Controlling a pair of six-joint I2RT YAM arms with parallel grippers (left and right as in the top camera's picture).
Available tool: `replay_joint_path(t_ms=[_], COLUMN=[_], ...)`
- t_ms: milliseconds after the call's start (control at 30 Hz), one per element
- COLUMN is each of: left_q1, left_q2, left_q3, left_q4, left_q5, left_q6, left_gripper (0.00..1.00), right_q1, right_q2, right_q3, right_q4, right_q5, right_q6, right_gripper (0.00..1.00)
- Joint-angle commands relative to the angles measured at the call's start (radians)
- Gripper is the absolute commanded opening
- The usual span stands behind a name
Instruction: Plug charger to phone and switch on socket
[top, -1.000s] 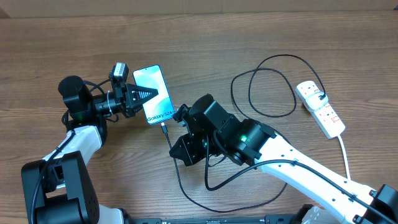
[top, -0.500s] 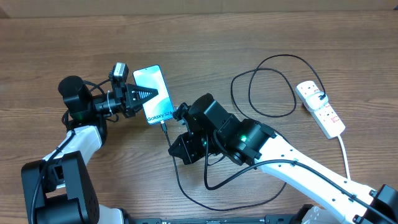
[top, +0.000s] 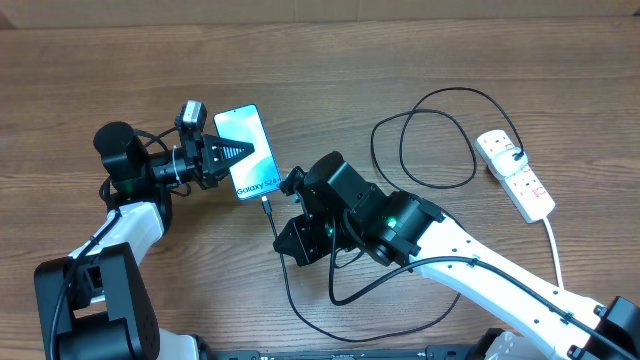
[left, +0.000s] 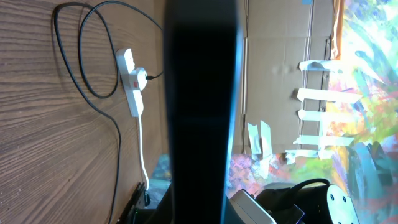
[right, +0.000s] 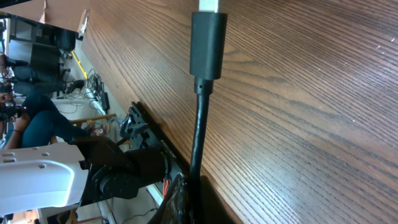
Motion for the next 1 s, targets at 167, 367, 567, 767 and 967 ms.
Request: replay_joint_path(t_ms=[167, 367, 567, 767, 967], left_q1=[-0.007, -0.007, -0.007, -0.007, -0.007], left_q2=[-0.002, -0.002, -0.002, -0.002, -0.002], left_q3=[0.023, 0.023, 0.023, 0.023, 0.023], left_q4=[0.007, 0.007, 0.007, 0.007, 0.007], left_q5=[0.026, 0.026, 0.026, 0.026, 0.026], left_q6=[0.016, 0.004, 0.004, -0.022, -0.041], left_gripper=[0.04, 0.04, 0.04, 0.04, 0.04], right_q1=[-0.003, -0.003, -0.003, -0.003, -0.003], right_q2=[0.0, 0.0, 0.0, 0.0, 0.0], right_q3=[0.006, 0.006, 0.006, 0.006, 0.006], right_q4=[0.013, 0.032, 0.031, 0.03, 0.03], right_q5=[-0.008, -0.008, -0.008, -0.008, -0.008], right_q6=[0.001, 0.001, 0.002, 0.009, 0.009], right_gripper=[0.04, 0.04, 0.04, 0.04, 0.04])
